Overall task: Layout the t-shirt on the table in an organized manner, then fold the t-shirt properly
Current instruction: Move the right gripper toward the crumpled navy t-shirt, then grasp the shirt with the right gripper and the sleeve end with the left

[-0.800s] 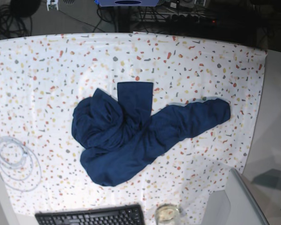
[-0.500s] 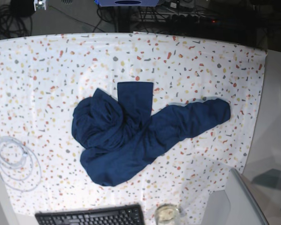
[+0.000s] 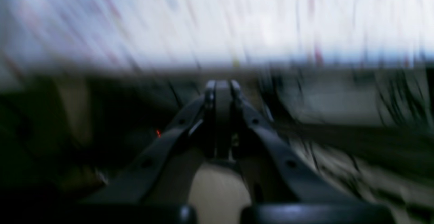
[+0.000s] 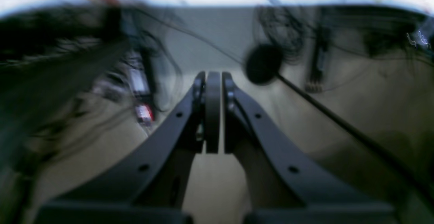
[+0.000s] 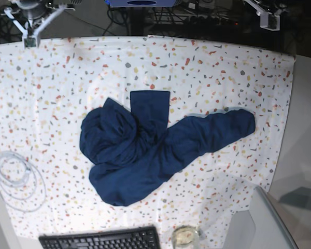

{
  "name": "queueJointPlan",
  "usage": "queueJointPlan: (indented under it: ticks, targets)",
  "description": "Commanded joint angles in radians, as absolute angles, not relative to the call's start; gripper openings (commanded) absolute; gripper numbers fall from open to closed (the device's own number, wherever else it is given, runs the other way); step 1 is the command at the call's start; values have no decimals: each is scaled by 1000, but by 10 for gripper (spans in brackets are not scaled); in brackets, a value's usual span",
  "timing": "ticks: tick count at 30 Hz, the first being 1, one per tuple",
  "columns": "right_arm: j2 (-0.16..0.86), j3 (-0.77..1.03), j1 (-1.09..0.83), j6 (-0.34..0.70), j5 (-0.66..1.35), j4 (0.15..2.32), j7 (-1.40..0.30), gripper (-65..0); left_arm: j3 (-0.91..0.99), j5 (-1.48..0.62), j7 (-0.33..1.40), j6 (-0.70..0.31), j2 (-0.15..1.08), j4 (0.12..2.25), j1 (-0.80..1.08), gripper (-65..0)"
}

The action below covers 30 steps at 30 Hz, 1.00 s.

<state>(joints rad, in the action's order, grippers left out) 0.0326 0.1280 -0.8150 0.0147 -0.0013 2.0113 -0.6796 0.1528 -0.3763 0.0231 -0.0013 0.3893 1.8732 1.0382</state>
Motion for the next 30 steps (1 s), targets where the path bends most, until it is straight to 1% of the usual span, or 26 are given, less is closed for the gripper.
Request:
queueJointPlan:
  ticks: [1,5,9,10,11,13,14,15,16,18,19,20,21,24,28,30]
  targets:
    - [27,93,-805,15,2,2031,-670,-644,177,-381,10,5,383,1893,1023,-650]
    - [28,-35,-651,15,2,2025,-648,-644,259,-383,12,5,312,1880,914,-650]
    - [30,-214,-484,15,-2,2023,-651,-632,325,-383,13,5,271,1848,851,-650]
    - [30,-262,-444,15,-2,2014,-667,-621,341,-383,13,5,268,1834,840,-650]
    - [30,-318,-387,12,-2,1997,-687,-594,361,-384,13,5,260,1816,829,-650]
    - [30,-432,-283,8,-4,1948,-743,-510,406,-384,13,5,240,1790,814,-650]
    - [28,-481,-229,8,-4,1914,-774,-456,429,-384,13,5,231,1778,811,-611]
    - [24,-542,-171,8,-2,1871,-814,-387,453,-384,13,5,220,1768,805,-530]
    - [22,-596,-122,8,1,1827,-839,-317,472,-384,12,5,213,1761,799,-467]
    - [10,-730,-16,8,2,1721,-857,-144,504,-384,12,5,206,1741,789,-360]
    - [-8,-779,19,8,2,1669,-851,-77,512,-384,12,5,206,1732,786,-337]
    - [-30,-819,51,8,2,1615,-839,-17,519,-384,12,4,208,1724,782,-327]
    - [-56,-851,84,8,2,1546,-812,0,522,-384,12,4,208,1713,777,-329]
    - [-124,-901,154,8,2,1340,-668,0,521,-384,12,4,211,1704,777,-329]
    - [-147,-909,229,13,2,1150,-489,-5,519,-384,12,4,211,1701,779,-329]
    - [-147,-909,255,13,5,1101,-441,-5,519,-386,12,4,211,1696,779,-329]
